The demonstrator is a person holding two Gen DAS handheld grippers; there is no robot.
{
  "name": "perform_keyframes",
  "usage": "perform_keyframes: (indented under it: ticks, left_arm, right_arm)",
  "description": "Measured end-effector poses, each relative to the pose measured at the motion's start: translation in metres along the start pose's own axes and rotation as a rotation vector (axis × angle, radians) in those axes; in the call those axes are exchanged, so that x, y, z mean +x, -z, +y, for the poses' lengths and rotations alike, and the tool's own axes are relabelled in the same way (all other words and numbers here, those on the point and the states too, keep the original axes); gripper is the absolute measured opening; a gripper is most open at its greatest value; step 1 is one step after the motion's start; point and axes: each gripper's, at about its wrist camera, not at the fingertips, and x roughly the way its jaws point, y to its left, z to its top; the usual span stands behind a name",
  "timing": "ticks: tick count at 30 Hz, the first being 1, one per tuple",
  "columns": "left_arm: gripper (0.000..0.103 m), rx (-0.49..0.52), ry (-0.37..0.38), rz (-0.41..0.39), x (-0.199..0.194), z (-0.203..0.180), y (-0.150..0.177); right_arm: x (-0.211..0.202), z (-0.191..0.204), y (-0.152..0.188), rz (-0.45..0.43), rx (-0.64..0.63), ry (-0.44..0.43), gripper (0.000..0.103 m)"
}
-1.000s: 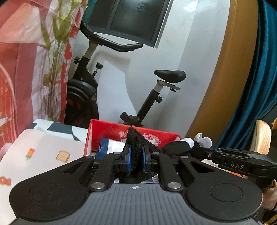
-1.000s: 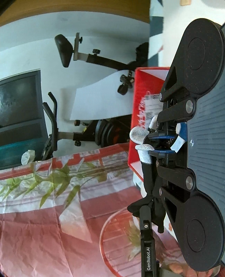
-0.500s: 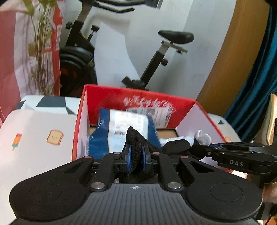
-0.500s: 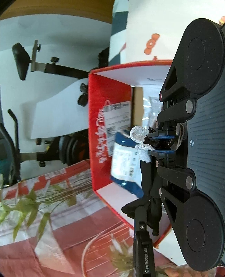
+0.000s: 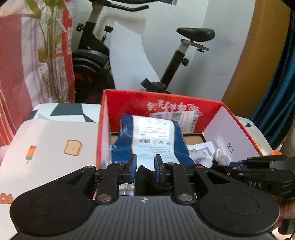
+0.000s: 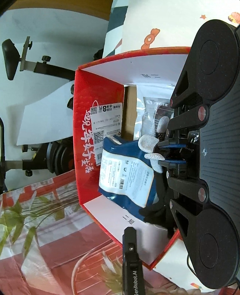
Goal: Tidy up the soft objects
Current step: 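Lower the glove into the red box and open both grippers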
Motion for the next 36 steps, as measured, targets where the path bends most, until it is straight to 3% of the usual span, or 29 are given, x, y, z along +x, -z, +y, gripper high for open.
perform_keyframes:
  ticks: [17,20,23,25,27,36]
  left_arm:
    - [0.021,0.019,-0.024,-0.027,-0.012,-0.006,0.006]
    - [0.021,0.014,-0.031,-0.026,-0.015,-0.005,0.007]
    - [0.021,0.020,-0.040,-0.023,-0.016,-0.007,0.008]
    - [0.021,0.026,-0.046,-0.024,-0.018,-0.009,0.009]
    - [0.021,0.026,-0.043,-0.031,-0.022,-0.011,0.009]
    - [0.022,0.032,0.005,-0.080,-0.058,-0.016,0.045]
  right_arm:
    - [0.019,0.016,-0.008,0.063,0.018,-0.064,0.012]
    - [0.016,0.015,-0.007,0.065,0.029,-0.051,0.020]
    - [0.009,0.016,-0.007,0.045,0.010,-0.008,0.032]
    - [0.001,0.016,-0.007,0.029,-0.001,0.011,0.047]
    - [-0.009,0.017,-0.006,0.003,-0.013,0.024,0.052]
    - [-0.060,0.024,0.018,-0.119,-0.043,-0.006,0.052]
